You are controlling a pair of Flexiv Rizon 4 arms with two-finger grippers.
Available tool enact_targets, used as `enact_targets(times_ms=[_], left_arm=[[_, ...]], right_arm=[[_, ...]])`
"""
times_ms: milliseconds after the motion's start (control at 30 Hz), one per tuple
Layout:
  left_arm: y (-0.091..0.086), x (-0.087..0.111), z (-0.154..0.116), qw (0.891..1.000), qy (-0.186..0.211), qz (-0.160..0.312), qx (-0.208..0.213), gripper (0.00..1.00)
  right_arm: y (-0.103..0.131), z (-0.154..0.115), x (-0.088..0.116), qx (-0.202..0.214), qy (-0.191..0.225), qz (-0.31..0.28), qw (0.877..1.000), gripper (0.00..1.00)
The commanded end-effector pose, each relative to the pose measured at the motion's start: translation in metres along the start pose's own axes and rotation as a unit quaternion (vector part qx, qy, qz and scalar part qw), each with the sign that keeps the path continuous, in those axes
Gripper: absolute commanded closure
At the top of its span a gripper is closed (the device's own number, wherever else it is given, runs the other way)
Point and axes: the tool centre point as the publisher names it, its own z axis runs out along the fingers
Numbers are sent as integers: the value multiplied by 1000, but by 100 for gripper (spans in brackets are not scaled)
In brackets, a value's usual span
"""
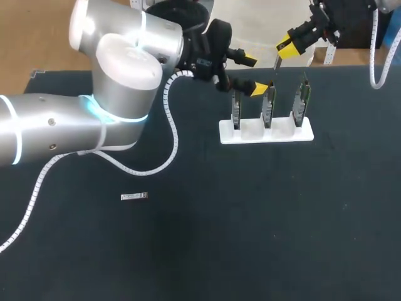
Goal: Pick up the optical module with the left hand, and insert it into the network port with the right hand.
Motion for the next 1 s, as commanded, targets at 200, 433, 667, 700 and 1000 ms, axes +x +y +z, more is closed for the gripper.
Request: enact_targets(times_ms=[200,433,667,700,1000], left_arm=[[2,10,-4,999,32,1,7,0],[-1,9,1,999,28,-2,16,0],[-1,4,8,999,34,8,33,0],[-1,4,8,999,35,9,34,0],[1,12,4,998,54,-1,39,0]], right_arm=[[1,1,0,0,0,-1,1000,100],[2,1,0,0,1,0,1000,100],[3,0,2,2,-1,3,1000,100],[3,0,2,2,-1,3,1000,100],[2,-1,3,4,-1,4,1000,100]])
